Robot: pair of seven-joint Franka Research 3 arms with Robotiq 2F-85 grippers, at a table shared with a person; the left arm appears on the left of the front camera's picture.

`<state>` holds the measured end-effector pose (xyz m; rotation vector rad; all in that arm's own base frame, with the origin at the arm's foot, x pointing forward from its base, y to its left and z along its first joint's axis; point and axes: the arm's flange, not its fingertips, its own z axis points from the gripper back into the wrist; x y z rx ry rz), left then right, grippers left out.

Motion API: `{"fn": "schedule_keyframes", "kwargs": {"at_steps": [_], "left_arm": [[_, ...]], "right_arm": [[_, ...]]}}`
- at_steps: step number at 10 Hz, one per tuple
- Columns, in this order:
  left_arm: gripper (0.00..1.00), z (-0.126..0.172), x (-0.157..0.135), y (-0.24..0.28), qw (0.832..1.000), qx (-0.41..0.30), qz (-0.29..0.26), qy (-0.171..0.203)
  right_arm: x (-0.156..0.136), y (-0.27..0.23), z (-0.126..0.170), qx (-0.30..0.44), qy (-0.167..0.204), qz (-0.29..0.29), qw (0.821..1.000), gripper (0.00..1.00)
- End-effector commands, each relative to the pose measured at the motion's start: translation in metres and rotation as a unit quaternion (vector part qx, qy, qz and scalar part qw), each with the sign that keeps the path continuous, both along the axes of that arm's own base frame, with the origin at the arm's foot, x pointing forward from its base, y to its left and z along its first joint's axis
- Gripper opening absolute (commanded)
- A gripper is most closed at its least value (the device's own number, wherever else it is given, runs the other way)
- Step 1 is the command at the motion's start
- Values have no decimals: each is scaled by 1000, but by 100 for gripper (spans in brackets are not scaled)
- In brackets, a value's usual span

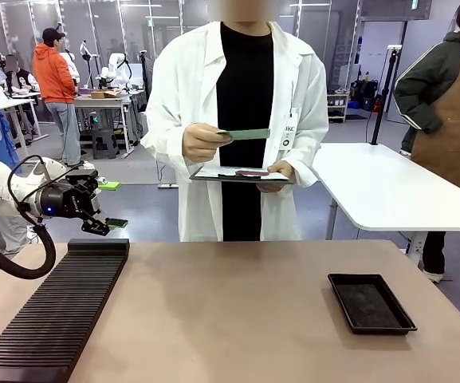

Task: Inspect the PCB.
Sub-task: Pick up the Blank PCB that the human is holding.

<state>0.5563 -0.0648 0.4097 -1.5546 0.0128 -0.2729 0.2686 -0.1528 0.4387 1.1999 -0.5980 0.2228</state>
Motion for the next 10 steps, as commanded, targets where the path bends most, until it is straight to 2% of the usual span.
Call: {"fn": "schedule_keyframes", "kwargs": {"at_steps": [1, 9, 10], "left_arm": [[100, 1, 0, -1, 1000, 0, 0, 0], [100, 0, 0, 0, 1000, 0, 0, 0], [100, 13, -14, 25, 1000, 21, -12, -15]], "right_arm": [[1, -1, 1, 2, -8, 0, 1000, 100], [1, -1, 1, 2, -8, 0, 1000, 100], [1, -1, 1, 2, -8, 0, 1000, 100]]}}
